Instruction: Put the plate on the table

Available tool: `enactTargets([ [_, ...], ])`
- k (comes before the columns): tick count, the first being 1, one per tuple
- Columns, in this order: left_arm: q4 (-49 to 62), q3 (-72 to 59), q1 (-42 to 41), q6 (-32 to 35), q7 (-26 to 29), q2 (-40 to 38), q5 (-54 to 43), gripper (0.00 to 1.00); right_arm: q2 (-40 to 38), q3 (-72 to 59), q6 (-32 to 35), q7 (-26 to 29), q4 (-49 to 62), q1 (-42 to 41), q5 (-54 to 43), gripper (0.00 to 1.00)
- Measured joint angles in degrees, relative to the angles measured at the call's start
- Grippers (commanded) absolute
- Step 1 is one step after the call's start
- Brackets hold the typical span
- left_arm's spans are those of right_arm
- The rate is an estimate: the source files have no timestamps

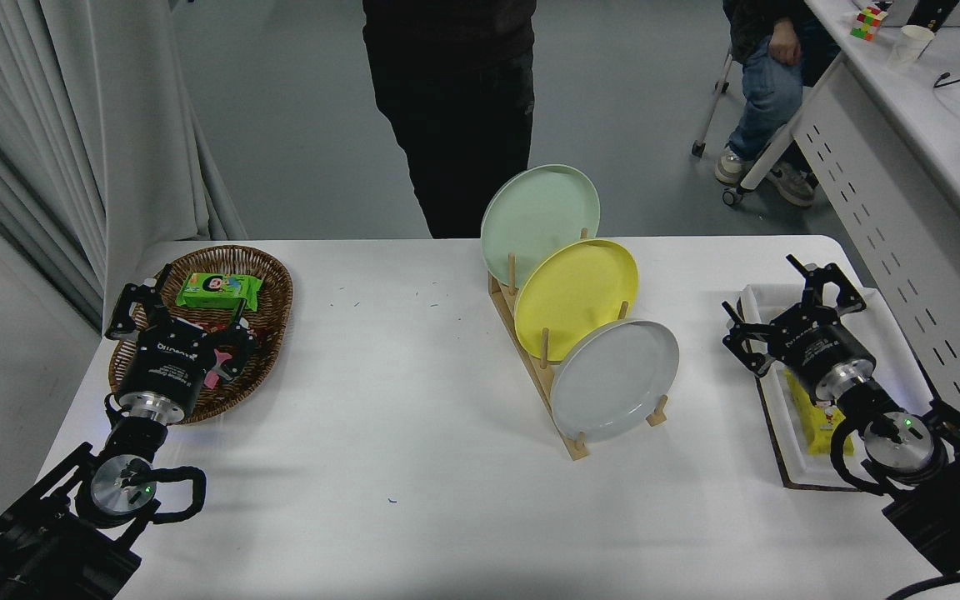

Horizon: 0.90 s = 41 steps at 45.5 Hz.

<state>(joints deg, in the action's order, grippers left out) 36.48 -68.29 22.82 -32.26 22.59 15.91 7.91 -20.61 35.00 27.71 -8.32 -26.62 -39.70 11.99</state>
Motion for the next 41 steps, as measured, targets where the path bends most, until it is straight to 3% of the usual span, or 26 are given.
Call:
enactTargets([
  [41,0.0,0.0,0.0,0.0,0.0,0.0,0.0,0.98,-6.5,-12.8,-0.1,2.0,-4.4,-4.5,2.2,1.0],
])
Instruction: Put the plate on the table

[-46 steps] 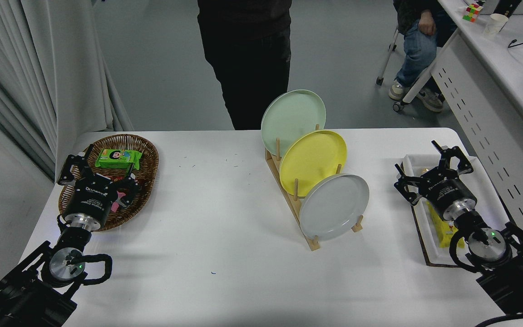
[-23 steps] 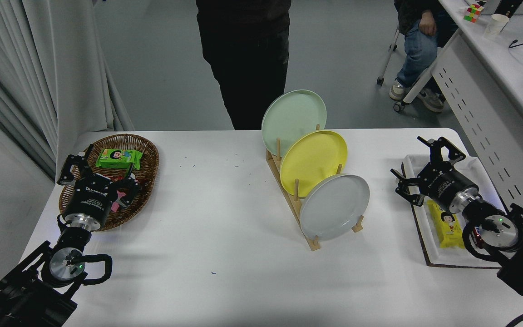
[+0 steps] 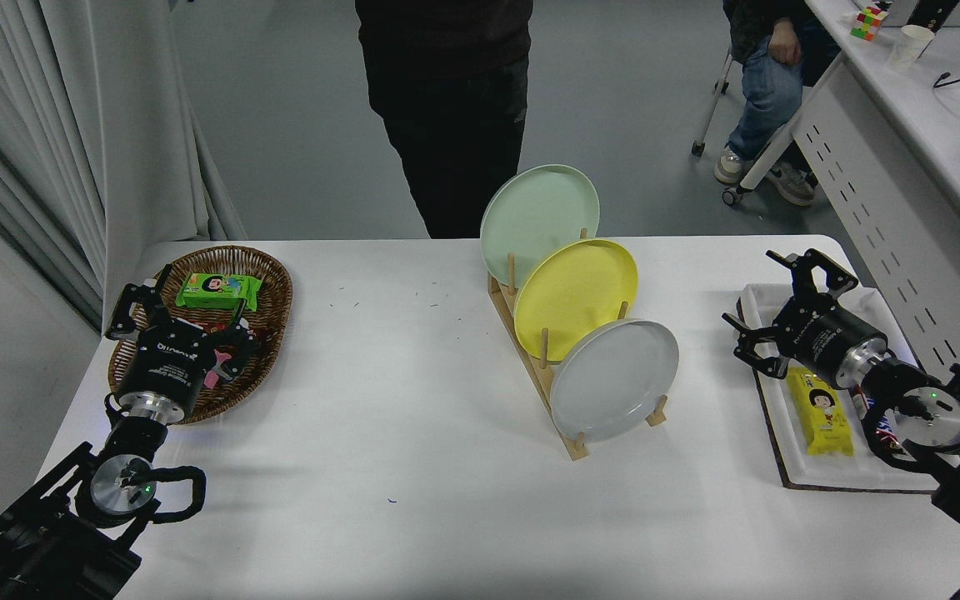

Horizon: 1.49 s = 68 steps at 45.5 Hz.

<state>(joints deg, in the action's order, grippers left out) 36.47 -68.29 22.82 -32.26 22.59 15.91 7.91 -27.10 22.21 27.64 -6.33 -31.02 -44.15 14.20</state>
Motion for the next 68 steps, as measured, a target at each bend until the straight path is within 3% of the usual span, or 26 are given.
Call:
enactTargets([
  [44,0.0,0.0,0.0,0.0,0.0,0.0,0.0,0.98,-12.4,-31.7,-0.2,0.3,-19.6,-14.3,13.5,1.0],
  [68,0.0,0.0,0.0,0.0,0.0,0.0,0.0,0.98,-13.5,-53.6,-3.3,0.4,-30.9,-30.5,28.0,1.0],
])
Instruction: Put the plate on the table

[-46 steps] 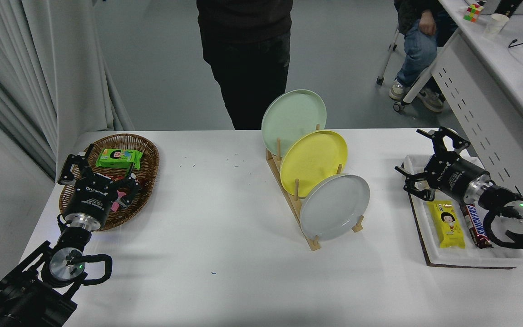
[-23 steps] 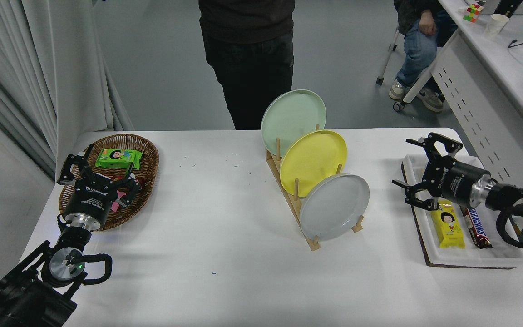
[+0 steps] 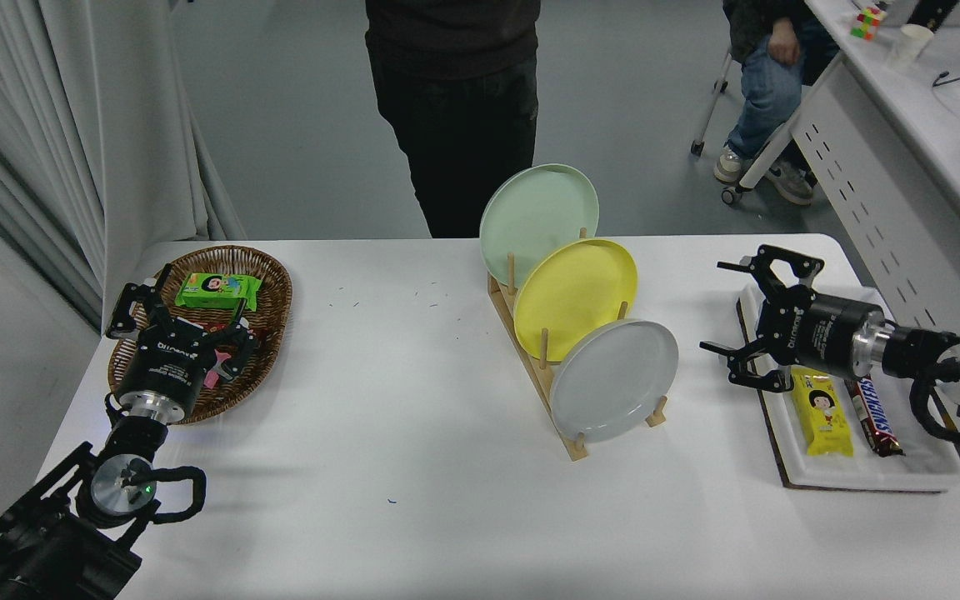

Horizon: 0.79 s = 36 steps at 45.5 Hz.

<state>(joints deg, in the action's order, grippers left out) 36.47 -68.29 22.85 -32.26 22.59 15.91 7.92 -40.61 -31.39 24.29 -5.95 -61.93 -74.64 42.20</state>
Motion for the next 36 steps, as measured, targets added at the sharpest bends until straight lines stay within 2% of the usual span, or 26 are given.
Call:
enactTargets([
  [17,0.0,0.0,0.0,0.0,0.0,0.0,0.0,0.98,1.7,-2.9,-9.3,0.0,-4.9,-3.5,3.7,1.0],
  [36,0.0,0.0,0.0,0.0,0.0,0.0,0.0,0.98,4.1,-2.7,-11.3,0.0,-7.6,-4.0,4.2,1.0],
])
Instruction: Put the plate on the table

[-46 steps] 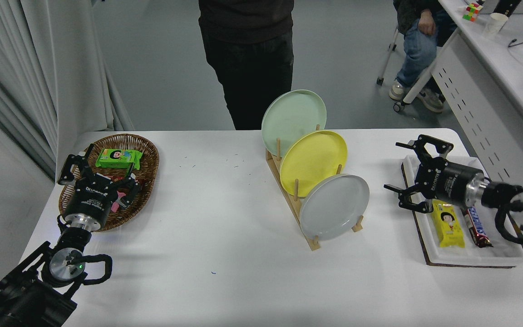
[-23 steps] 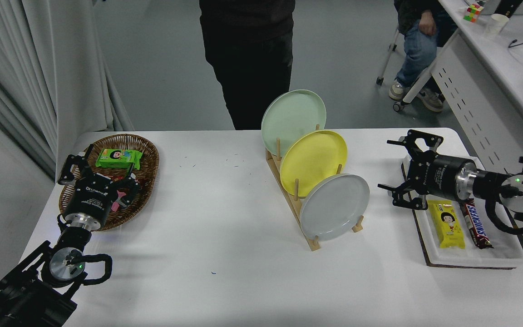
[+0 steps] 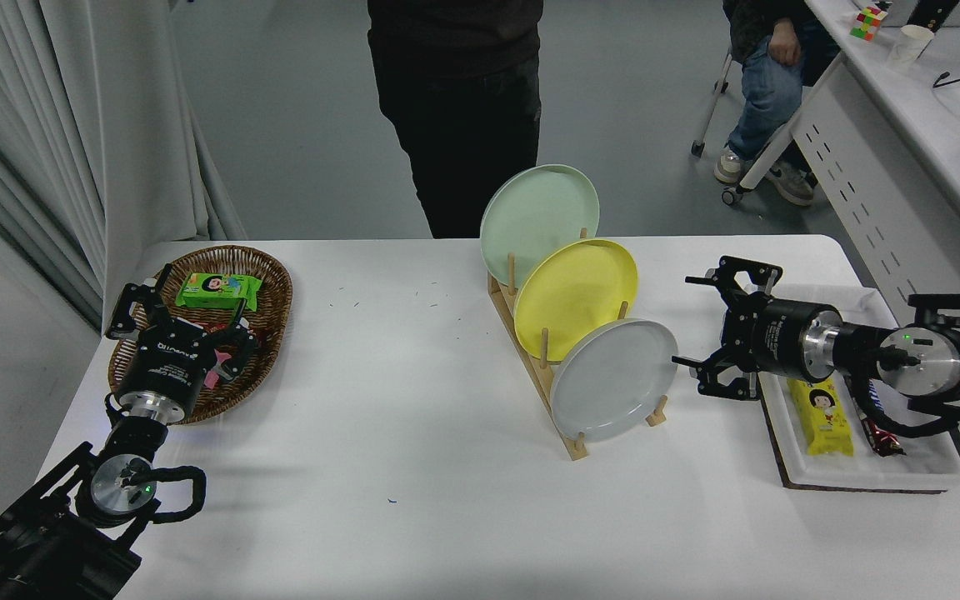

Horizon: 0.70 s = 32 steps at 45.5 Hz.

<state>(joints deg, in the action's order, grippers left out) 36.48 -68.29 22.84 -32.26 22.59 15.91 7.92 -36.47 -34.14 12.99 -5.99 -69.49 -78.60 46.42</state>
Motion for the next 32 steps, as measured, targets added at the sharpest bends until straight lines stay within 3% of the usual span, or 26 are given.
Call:
enactTargets([
  [32,0.0,0.0,0.0,0.0,0.0,0.0,0.0,0.98,1.6,2.9,1.8,0.0,0.0,-1.3,-9.9,1.0],
])
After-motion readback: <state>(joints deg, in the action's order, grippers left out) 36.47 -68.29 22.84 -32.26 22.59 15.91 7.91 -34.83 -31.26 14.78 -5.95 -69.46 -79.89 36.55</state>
